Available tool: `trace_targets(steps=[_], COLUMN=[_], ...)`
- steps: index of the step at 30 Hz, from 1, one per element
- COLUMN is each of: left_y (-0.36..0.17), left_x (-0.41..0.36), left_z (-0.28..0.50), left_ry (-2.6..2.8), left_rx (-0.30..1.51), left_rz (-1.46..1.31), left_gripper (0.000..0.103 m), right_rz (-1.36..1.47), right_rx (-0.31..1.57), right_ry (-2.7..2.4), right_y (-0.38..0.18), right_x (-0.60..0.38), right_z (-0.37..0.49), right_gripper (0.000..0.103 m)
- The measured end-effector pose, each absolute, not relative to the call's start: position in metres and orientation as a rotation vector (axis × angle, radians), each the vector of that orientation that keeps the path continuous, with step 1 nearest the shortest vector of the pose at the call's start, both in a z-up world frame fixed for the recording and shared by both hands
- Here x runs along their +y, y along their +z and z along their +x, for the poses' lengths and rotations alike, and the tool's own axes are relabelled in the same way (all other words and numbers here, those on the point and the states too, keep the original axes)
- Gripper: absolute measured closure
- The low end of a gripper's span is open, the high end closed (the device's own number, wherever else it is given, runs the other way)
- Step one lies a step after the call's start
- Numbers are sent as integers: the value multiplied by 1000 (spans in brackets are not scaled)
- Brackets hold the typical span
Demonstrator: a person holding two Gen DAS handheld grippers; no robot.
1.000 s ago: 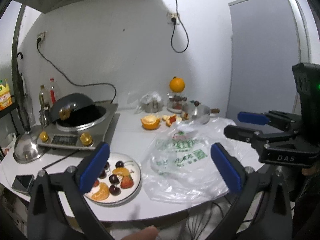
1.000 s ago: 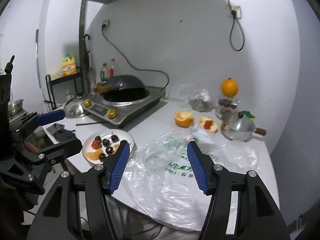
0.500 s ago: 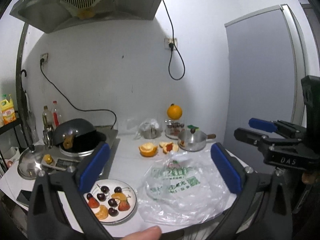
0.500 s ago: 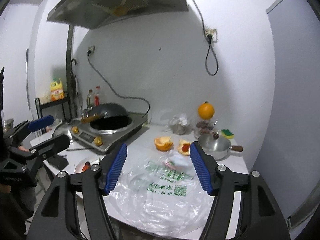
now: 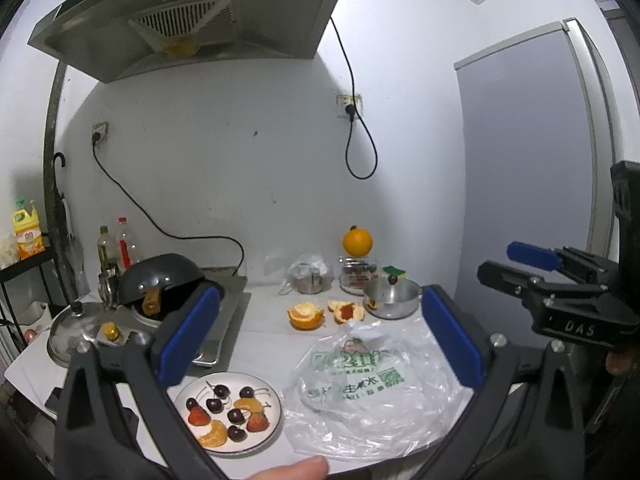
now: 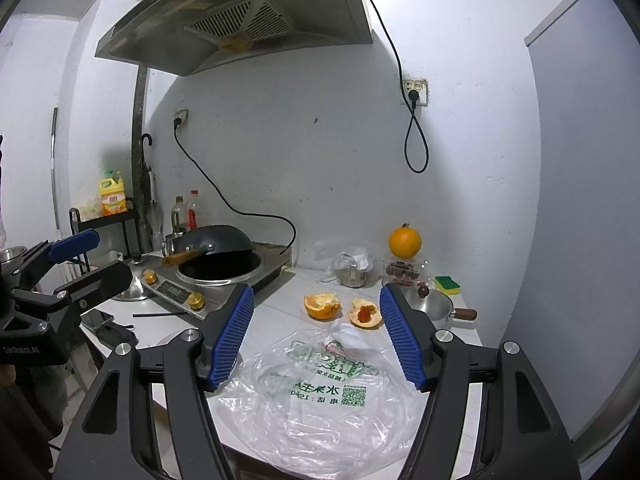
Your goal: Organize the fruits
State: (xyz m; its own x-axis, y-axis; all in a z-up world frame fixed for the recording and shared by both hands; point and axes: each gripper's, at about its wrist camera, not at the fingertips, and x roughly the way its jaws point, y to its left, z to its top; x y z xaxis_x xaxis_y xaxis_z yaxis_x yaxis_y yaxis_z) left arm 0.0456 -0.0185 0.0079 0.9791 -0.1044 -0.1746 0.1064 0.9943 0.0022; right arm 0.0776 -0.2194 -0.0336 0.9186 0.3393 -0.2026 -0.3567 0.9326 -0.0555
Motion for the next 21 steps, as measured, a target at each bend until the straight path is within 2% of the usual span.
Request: trace_targets(steps=[21], left_y=[2], left_x=[-12], left_z=[48], left_ry=[-83], left_rx=[189], left_rz=[-6], left_gripper=[1], right_rz=[-104], right_rx=[206], right_ry=[373], right_y=[-38], right_x=[-215], right_z=[82], right_gripper=[34])
